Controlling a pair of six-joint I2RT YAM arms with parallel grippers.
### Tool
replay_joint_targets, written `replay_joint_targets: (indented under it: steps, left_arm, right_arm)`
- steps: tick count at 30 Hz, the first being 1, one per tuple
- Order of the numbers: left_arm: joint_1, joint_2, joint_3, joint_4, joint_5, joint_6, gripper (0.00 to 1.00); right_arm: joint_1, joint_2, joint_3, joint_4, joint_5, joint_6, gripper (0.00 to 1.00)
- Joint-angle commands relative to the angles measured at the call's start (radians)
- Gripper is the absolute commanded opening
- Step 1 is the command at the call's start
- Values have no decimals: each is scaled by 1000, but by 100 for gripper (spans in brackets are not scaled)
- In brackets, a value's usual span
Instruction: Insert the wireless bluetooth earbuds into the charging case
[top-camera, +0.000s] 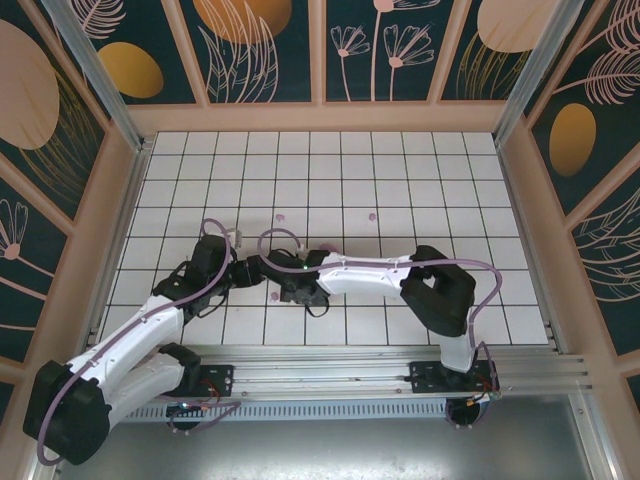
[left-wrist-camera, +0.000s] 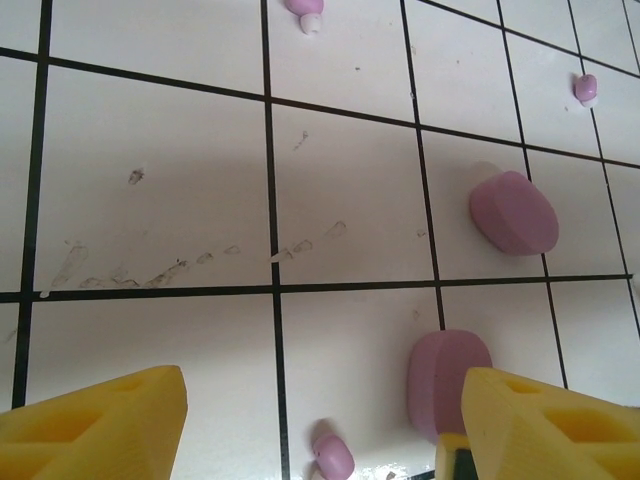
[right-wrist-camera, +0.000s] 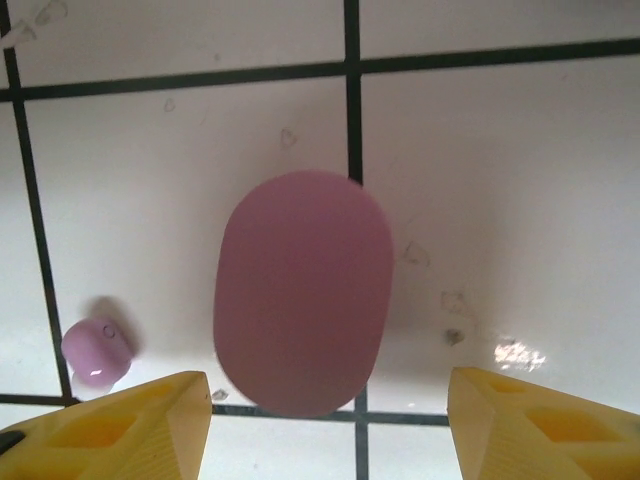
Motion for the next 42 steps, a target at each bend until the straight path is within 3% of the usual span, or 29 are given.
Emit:
replay_joint_targets:
  steps: [1,11,19,28,42]
  left_arm:
    - [-2,3,-3,48,4,24,72]
    - [-2,-39,-65,138,4,45,77]
    - [-2,-5,-30,149,-9,78,79]
    - [-2,-14,-30,151,1,112,80]
    - [-2,-81,-59,129,-29,94,81]
  right_arm:
    - [-17,25,7,8,36,-70,62]
    - [-22,61,22,8,52,-188,55]
    - [-21,32,-3,31,70,-288,66]
    - [-50,-8,-15,71,58,-447,65]
    - [-83,34,34,81,-21,-429,70]
